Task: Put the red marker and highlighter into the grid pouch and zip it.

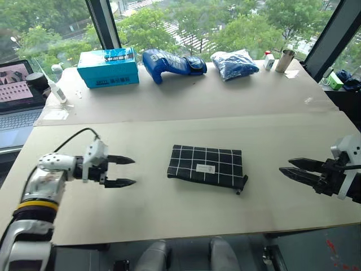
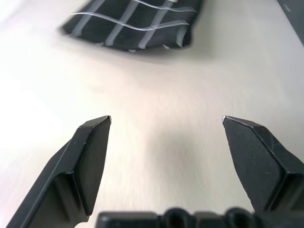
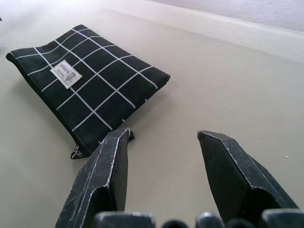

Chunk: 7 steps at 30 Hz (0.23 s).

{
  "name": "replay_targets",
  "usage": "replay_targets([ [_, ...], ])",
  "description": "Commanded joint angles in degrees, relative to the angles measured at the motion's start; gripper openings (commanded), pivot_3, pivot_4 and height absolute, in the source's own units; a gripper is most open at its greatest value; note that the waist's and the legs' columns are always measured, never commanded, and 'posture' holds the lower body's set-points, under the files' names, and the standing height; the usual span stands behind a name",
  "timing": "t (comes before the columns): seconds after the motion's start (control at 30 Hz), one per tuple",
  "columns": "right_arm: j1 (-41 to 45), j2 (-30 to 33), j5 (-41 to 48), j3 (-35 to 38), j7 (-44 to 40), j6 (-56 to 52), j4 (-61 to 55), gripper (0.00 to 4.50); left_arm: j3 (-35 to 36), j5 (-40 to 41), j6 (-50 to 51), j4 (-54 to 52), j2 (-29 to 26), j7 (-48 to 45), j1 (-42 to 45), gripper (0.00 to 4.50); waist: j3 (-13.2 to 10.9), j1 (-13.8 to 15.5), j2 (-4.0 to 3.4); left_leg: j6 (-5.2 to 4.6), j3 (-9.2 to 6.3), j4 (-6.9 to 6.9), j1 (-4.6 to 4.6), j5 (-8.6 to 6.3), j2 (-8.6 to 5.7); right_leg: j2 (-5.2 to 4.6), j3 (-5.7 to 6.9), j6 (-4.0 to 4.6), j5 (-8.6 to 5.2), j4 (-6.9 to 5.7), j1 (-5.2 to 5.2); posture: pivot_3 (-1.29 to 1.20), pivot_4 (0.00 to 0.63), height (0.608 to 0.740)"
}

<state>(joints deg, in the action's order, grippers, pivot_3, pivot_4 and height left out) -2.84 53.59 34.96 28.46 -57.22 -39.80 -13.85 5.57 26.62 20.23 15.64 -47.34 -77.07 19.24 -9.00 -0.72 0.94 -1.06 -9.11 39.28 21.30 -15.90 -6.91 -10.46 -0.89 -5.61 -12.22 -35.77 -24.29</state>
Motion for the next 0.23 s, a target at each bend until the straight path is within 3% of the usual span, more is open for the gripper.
replay_targets([
  [0.03,2.02,0.99,-0.65,-0.26,-0.52,2.45,1.39,2.57,9.49,8.75,13.59,-8.08,-0.28,8.9,-3.02,4.08,-0.01,0.17,0.0,0.02,-0.01,0.0,-0.01,0.0,0.02,0.02,0.01,-0.01,0.0,-0.01,-0.01,0.0,0.15,0.74],
  [0.23,3.87,1.68,-1.07,-1.79,-1.61,2.97,3.7,2.57,15.59,11.58,14.65,-15.4,2.26,14.78,-9.09,4.08,0.0,0.06,-0.01,0.21,0.03,-0.11,-0.1,0.03,0.06,0.01,-0.02,0.03,0.01,-0.01,-0.03,0.0,0.15,0.74],
])
